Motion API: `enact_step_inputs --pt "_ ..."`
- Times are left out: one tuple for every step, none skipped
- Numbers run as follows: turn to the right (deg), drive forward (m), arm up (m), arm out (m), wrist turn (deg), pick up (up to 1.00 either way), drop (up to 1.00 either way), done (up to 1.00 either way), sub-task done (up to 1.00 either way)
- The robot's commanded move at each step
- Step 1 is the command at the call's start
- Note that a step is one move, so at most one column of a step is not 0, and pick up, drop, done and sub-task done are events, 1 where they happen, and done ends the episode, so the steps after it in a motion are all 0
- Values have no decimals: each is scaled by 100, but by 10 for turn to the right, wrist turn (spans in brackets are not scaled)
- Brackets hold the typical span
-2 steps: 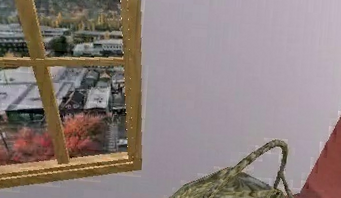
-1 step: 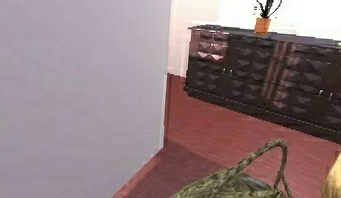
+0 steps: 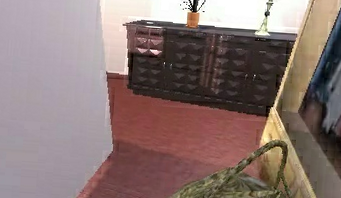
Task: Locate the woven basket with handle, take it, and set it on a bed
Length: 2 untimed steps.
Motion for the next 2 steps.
enact_step_inputs --pt "30 0 0 0 0 0 0 0 0" --pt "0 100 0 0 0 0 0 0 0"
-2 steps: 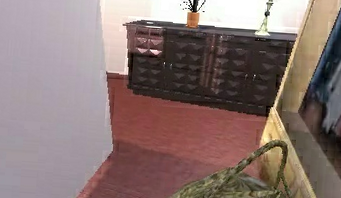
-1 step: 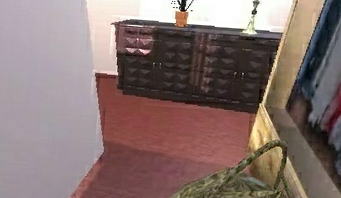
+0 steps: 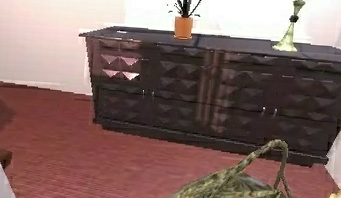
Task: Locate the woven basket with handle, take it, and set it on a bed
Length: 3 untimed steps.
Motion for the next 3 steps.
enact_step_inputs --pt "0 80 0 0 0 0 0 0 0" --pt "-330 0 0 0 0 0 0 0 0" --pt "0 65 0 0 0 0 0 0 0"
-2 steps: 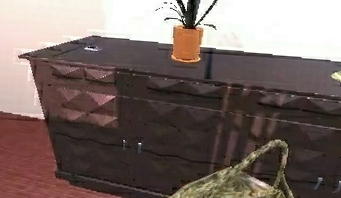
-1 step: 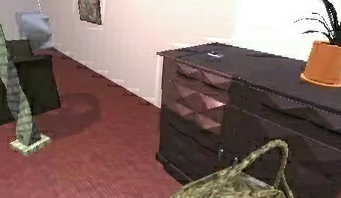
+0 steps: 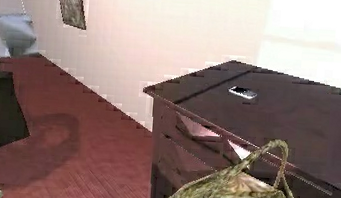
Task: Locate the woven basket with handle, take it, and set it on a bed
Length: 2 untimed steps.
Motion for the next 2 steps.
enact_step_inputs --pt "-450 0 0 0 0 0 0 0 0" --pt "0 30 0 0 0 0 0 0 0"
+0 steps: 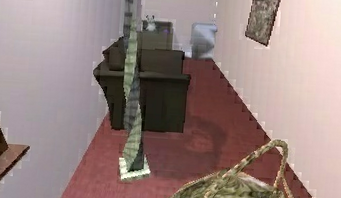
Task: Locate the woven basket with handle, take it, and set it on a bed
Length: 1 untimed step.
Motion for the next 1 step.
enact_step_inputs --pt "0 75 0 0 0 0 0 0 0"
